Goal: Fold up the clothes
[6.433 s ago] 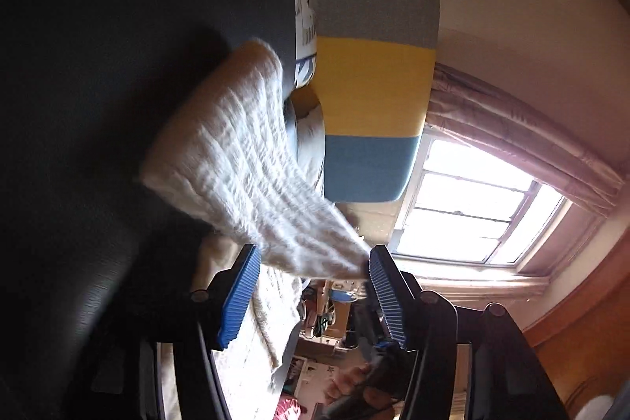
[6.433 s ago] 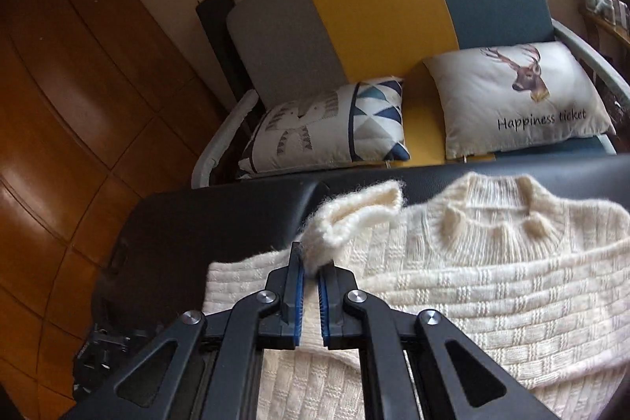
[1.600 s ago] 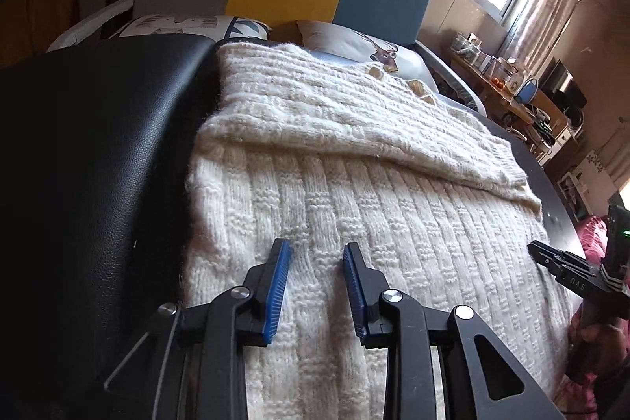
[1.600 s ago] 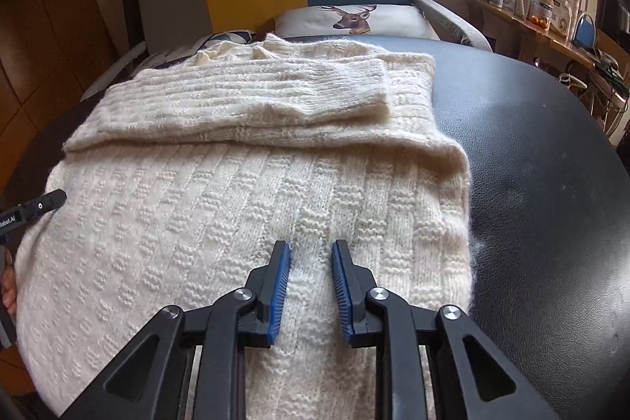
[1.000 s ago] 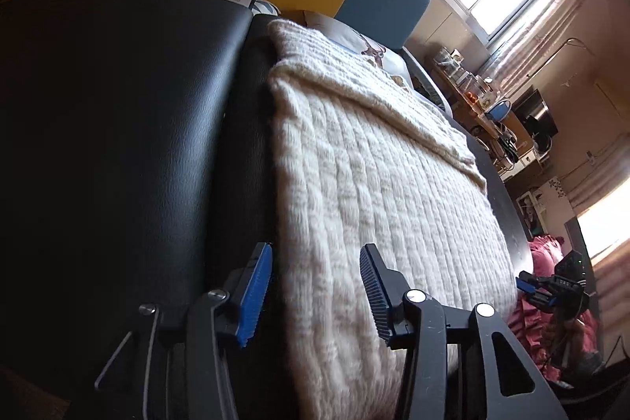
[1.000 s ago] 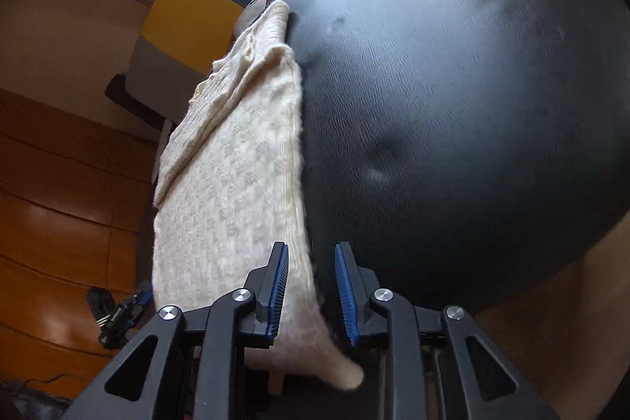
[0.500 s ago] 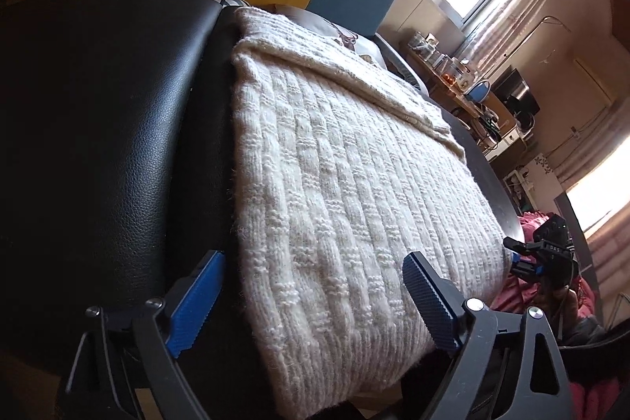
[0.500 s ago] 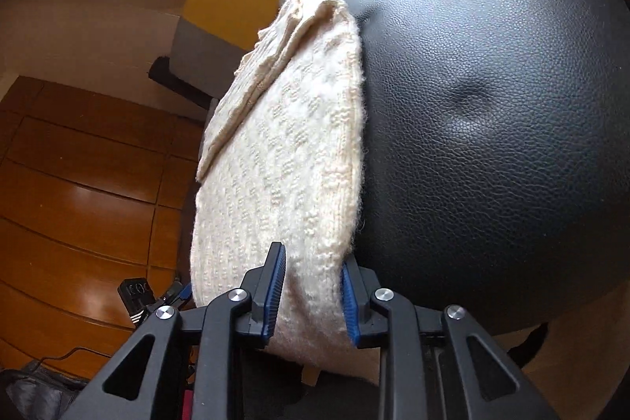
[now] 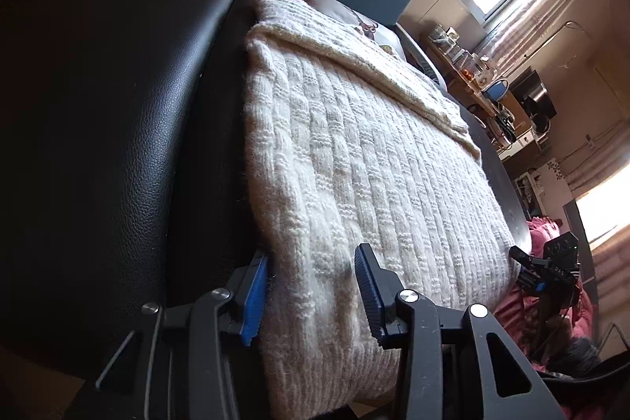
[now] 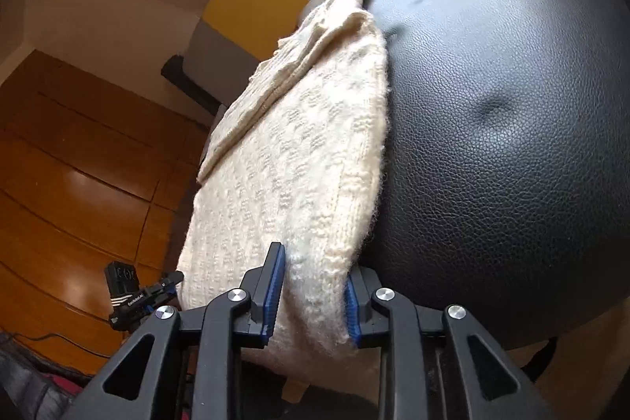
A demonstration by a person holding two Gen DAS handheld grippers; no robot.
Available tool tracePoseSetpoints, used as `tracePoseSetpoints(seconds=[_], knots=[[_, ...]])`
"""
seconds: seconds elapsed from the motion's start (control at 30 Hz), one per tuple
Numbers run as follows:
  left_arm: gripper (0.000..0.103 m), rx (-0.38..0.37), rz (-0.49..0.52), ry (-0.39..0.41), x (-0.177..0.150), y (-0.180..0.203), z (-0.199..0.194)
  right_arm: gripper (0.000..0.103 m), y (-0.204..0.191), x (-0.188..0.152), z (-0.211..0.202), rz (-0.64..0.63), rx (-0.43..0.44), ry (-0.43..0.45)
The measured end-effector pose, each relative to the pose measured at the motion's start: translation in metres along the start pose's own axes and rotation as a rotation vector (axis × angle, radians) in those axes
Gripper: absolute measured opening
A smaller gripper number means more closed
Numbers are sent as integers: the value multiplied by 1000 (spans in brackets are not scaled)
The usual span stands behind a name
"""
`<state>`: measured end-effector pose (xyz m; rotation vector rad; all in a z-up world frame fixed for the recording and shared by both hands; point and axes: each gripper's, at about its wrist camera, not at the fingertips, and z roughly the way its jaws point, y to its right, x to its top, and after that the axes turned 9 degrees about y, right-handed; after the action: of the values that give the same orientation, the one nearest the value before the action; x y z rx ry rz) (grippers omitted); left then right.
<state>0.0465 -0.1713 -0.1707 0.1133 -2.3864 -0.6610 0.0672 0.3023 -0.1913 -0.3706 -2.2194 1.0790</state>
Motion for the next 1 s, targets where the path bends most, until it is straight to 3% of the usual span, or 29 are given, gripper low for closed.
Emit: tracePoseSetpoints(seconds=[0.03,0.1,0.13,0.27,0.43,0.67,0.87,1.0], knots=[[42,10,1,-4,1,1,0,26,-3,1,0,-29,-8,-15],[33,27,-2,-7,1,1,1,13,-13,2,3,-104,-67,-39],[11,34,-7,-5,0,0,2,11,-17,2,5,-137,-101,-49],[10,49,-21,11,-2,-2,1,11,-32,1,9,-208,-194,-58],[10,33,-40,7,-4,-4,-2,11,-39,-4,1,-244,-226,-65],[10,-139,-88,-27,-10,-7,-20,10,-46,-17,2,-135,9,-141],[10,-298,-130,-21,-9,-7,-56,10,-44,-10,-3,-58,113,-177],[10,-419,-222,9,6,-12,-65,10,-53,14,-5,-24,196,-142]])
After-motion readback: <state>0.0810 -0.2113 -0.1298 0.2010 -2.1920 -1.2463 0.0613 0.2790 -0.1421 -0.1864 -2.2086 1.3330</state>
